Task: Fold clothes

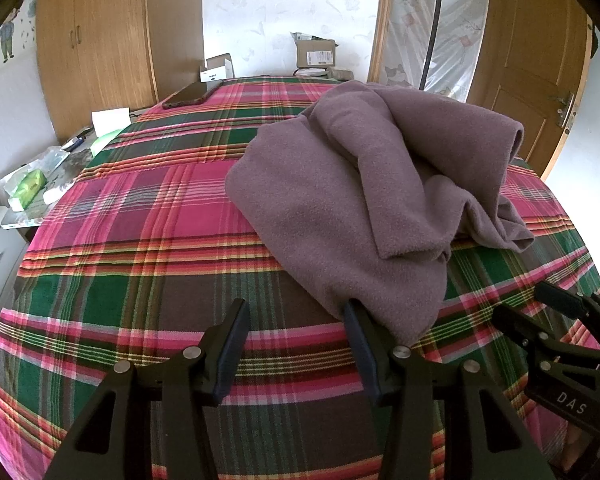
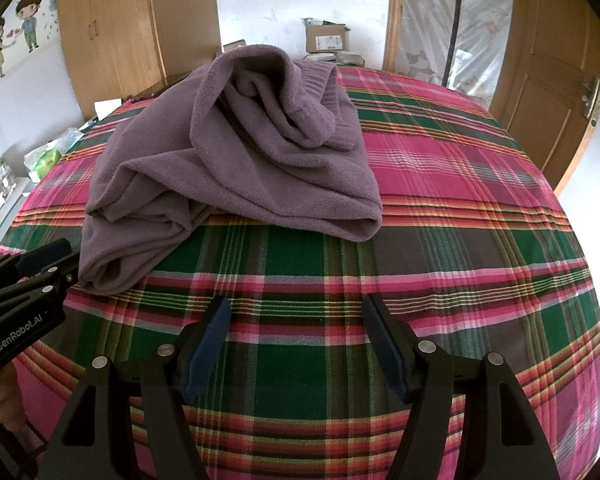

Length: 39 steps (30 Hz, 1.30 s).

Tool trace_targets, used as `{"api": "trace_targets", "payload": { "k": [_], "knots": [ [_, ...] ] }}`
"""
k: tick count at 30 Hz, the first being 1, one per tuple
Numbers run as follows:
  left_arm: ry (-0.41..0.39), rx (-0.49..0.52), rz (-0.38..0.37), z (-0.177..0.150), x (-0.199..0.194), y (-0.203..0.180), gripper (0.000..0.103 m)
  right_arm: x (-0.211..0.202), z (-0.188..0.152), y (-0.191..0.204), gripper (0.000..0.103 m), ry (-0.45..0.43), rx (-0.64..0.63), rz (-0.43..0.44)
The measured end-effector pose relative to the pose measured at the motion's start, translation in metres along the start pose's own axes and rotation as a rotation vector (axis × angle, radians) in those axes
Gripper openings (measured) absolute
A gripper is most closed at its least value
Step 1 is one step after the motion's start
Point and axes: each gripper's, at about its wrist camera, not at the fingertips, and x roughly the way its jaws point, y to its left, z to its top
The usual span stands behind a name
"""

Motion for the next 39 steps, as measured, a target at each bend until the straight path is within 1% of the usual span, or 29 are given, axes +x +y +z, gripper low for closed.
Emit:
{"api": "trace_targets", "payload": {
  "k": [29,39],
  "knots": [
    [0.000,0.001,0.003,0.0001,-0.0009,-0.0020,0.050,0.0015,-0.0001,-0.0002,0.070,0.000,0.000,0.001],
    [-0.001,-0.003,-0.012,-0.0003,-0.0015,-0.0015,0.050,0.0009,-0.0011,0.0006,0.071,0.000,0.002,0.001]
  ]
}}
